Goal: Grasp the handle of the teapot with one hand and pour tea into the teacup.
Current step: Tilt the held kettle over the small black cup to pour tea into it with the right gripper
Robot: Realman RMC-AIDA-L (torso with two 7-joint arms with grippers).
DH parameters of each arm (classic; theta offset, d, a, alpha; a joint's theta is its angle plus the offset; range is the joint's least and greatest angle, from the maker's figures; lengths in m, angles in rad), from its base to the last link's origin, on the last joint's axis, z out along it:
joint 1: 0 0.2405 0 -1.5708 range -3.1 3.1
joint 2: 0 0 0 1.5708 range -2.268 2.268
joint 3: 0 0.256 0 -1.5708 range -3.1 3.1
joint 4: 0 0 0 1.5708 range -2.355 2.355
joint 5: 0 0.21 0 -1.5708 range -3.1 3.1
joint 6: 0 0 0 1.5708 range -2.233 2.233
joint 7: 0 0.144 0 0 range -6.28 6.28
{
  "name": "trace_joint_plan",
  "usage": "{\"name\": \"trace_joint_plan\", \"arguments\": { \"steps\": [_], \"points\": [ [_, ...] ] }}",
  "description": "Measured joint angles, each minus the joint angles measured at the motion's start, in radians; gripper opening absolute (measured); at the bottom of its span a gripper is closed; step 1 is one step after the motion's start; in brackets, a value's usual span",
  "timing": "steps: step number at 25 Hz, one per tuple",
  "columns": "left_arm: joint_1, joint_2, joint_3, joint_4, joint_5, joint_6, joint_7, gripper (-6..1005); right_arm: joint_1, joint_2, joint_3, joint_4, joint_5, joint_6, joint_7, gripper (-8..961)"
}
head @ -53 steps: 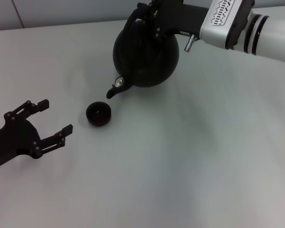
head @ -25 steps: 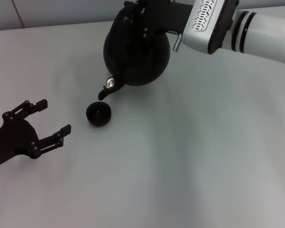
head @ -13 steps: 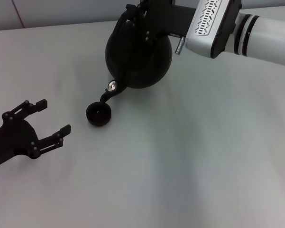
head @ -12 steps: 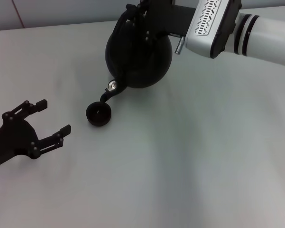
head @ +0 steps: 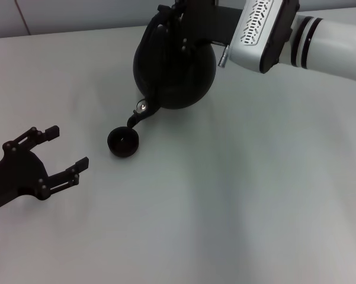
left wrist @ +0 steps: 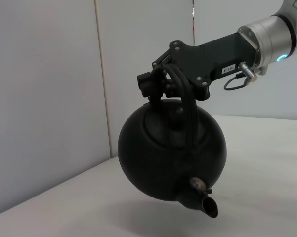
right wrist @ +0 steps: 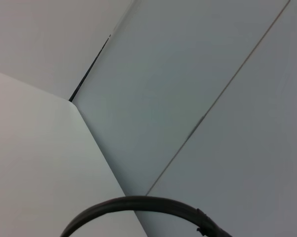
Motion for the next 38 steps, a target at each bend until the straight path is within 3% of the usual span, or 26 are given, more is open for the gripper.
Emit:
{"name": "trace_joint_plan", "arguments": {
  "steps": [5,21,29,38],
  "points": [
    [0.0,0.0,0.0,0.0,0.0,0.0,0.0,860,0.0,0.0,-0.043,-0.015,-0.001,0.041,-0.002,69],
    [-0.003,0.0,0.0,-0.002,0.0,0.0,0.0,860,0.004,0.0,-0.047,-0.025,-0.002,0.051,-0.001,71],
    [-0.006,0.0,0.0,-0.003,0.0,0.003,0.0,860,0.004,-0.002,-0.12,-0.039,0.002,0.111,0.003,70],
    [-0.006,0.0,0.001,-0.003,0.0,0.003,0.0,860,0.002,-0.002,-0.115,-0.044,0.005,0.111,0.022,69]
  ]
}}
